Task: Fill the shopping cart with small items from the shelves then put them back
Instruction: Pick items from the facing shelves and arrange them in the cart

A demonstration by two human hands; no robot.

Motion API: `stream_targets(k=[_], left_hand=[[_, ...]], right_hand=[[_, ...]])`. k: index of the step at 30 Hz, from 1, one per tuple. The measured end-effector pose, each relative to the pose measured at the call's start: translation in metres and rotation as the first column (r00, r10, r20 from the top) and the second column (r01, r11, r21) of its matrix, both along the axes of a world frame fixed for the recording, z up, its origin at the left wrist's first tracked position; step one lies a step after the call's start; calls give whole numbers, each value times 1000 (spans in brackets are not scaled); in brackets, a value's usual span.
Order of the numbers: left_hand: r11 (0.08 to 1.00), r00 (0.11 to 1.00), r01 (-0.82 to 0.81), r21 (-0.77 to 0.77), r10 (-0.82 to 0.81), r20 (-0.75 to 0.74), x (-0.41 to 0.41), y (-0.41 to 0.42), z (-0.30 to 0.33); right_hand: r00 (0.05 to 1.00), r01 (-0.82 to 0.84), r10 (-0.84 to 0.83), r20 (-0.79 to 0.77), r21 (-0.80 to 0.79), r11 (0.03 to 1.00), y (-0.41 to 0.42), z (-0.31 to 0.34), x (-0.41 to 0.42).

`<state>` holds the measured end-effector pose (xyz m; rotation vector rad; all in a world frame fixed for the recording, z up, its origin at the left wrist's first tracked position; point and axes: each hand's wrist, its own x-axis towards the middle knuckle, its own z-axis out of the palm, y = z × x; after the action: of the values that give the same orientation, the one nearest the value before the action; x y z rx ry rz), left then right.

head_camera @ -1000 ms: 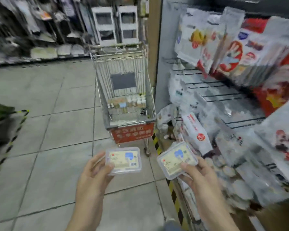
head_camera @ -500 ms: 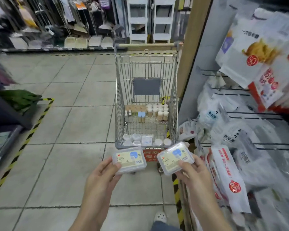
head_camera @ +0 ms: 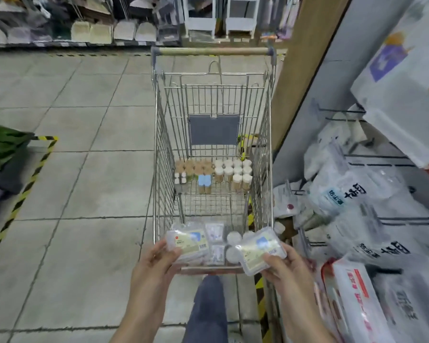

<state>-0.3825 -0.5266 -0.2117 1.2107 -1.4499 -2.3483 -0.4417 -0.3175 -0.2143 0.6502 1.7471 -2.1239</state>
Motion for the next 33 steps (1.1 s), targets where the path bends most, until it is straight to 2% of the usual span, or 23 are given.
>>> stream_targets(k=[10, 15, 17, 22, 26, 33], left_hand=[[991, 980, 132, 9, -132, 149, -178, -38, -66], [977, 957, 199, -73, -178, 228, -237, -46, -113], [982, 949, 181, -59, -159, 272, -255, -43, -139], [992, 905, 73, 104, -110, 411, -296, -33, -223], [985, 894, 41, 167, -111, 435, -330, -23, -282], [990, 858, -70, 126, -4, 514, -367, -9, -370]], right_hand=[[994, 24, -29, 109, 48, 999, -56, -73, -150], [981, 73, -86, 176, 80, 994, -67, -122, -198], [977, 78, -95, 192, 99, 992, -69, -139, -212], [951, 119, -149, 271, 125, 985, -77, -191, -236], [913, 185, -221, 344, 135, 973, -78, -231, -250], [880, 226, -249, 405, 105, 968, -74, -282, -252]])
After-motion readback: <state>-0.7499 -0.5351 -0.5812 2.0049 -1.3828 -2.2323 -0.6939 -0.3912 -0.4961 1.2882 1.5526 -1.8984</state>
